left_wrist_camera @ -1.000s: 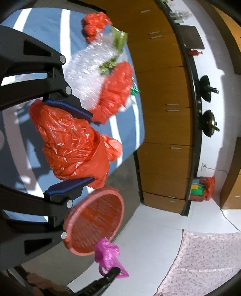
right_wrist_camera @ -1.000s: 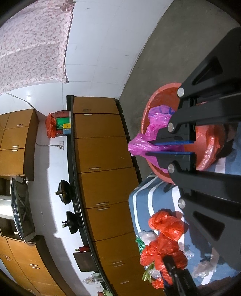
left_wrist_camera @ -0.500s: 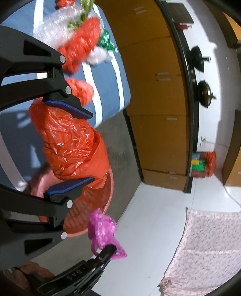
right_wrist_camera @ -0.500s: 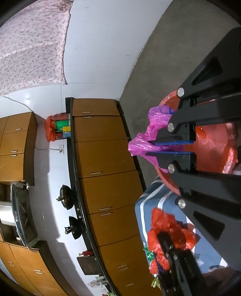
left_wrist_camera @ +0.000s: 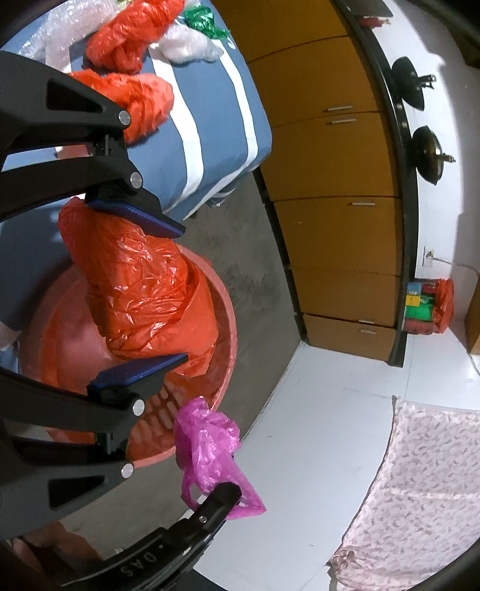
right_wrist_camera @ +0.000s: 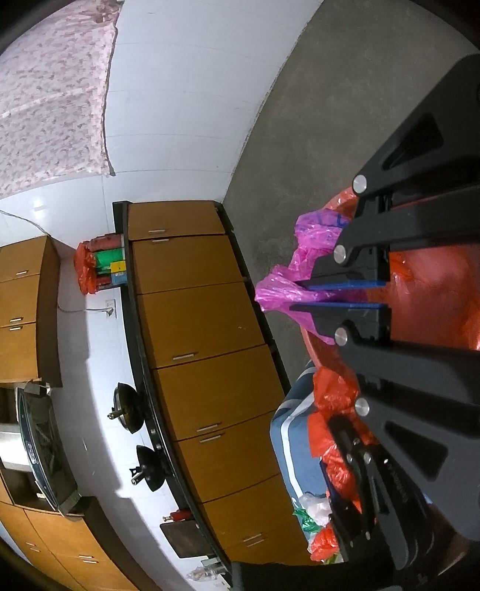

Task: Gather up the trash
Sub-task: 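Drop the red bag into the wastebasket with the left gripper while the right gripper releases the pink bag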

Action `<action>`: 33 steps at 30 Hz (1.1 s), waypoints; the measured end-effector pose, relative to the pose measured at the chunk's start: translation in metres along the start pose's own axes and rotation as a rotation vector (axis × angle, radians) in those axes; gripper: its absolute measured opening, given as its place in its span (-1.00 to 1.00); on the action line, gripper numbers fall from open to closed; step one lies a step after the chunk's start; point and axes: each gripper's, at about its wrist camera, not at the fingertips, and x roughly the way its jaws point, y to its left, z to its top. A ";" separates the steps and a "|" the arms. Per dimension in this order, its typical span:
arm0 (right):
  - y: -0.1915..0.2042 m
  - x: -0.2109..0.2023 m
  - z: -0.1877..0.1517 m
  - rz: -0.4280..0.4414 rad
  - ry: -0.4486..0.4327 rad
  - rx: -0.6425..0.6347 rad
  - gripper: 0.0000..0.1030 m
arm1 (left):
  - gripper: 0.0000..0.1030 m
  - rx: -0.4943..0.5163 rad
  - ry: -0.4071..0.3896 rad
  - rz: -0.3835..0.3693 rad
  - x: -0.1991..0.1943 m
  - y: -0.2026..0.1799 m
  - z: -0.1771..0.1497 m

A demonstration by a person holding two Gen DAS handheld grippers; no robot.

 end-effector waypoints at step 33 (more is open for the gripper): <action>-0.003 0.003 0.005 0.046 0.041 0.098 -0.03 | 0.46 -0.071 -0.043 0.113 -0.043 0.049 0.008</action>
